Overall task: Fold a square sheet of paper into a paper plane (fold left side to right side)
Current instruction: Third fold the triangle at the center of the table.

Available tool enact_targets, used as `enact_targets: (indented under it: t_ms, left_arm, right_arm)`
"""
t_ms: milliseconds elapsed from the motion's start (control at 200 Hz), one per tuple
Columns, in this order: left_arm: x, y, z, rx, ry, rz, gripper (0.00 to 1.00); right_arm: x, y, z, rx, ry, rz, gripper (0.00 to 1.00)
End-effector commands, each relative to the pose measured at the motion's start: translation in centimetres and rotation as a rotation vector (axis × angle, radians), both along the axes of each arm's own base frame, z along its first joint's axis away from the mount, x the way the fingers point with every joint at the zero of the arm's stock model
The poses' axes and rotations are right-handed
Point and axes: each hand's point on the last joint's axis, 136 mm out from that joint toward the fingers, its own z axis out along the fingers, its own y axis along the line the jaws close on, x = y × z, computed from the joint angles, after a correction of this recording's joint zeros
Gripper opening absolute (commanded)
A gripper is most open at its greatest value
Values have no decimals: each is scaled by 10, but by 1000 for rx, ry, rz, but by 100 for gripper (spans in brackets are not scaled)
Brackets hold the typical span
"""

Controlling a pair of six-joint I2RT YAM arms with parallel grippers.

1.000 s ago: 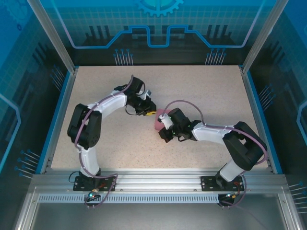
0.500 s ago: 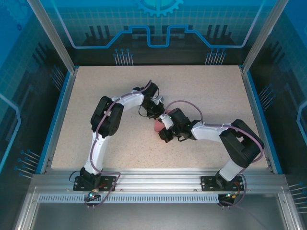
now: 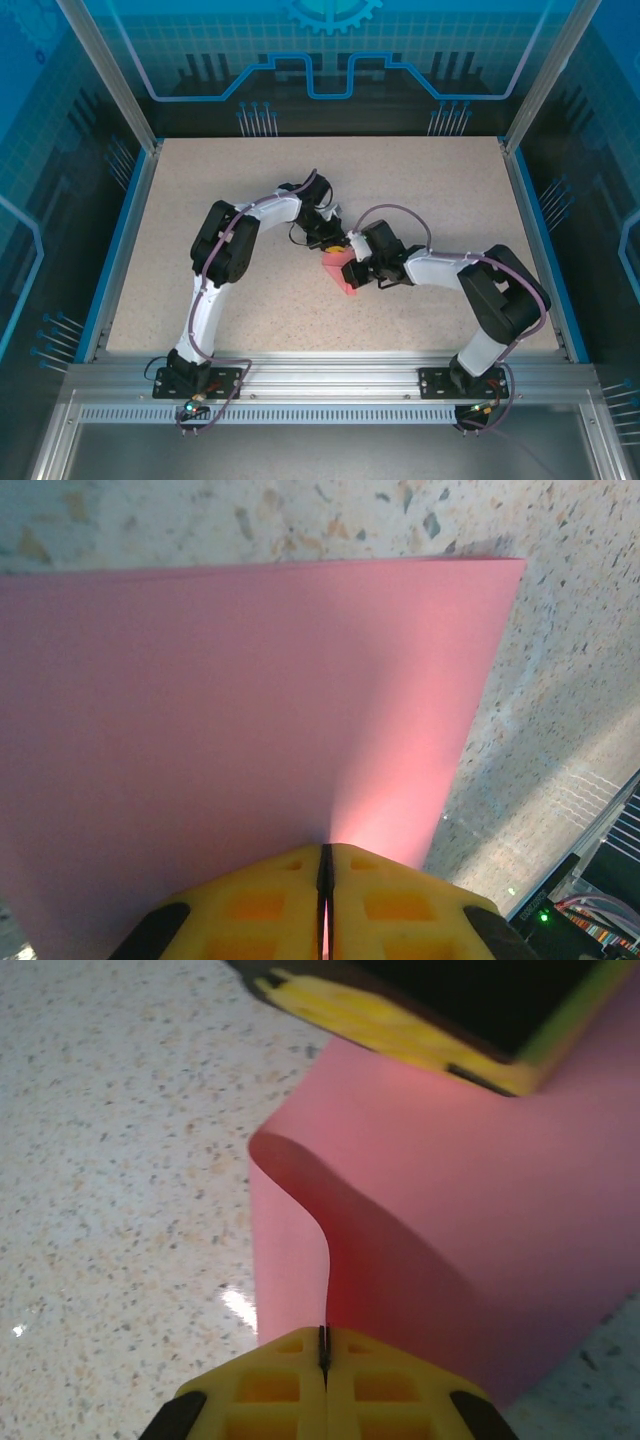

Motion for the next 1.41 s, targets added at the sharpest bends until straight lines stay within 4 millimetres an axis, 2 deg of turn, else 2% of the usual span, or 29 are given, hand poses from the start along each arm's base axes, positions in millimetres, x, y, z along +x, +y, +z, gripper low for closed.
enact_targets:
  t_ms: [0,395,870,1200,1401]
  left_arm:
    - [-15,5,-25,61,45,-25,11]
    - [-16,4,-25,61,46,-27,11]
    - [-15,4,-26,63,50,-24,11]
    - [-15,3,-23,56,43,-27,12]
    - [-8,4,-7,56,2,-34,20]
  right_arm:
    - [7,-12,-6,-26,26,-69,0]
    - [17,-30,-13,-76,35,-155,0]
    - [23,-35,-13,-91,33,-186,0]
    - [17,-36,-22,-104,65,-172,0]
    - [7,-39,-30,-125,104,-161,0]
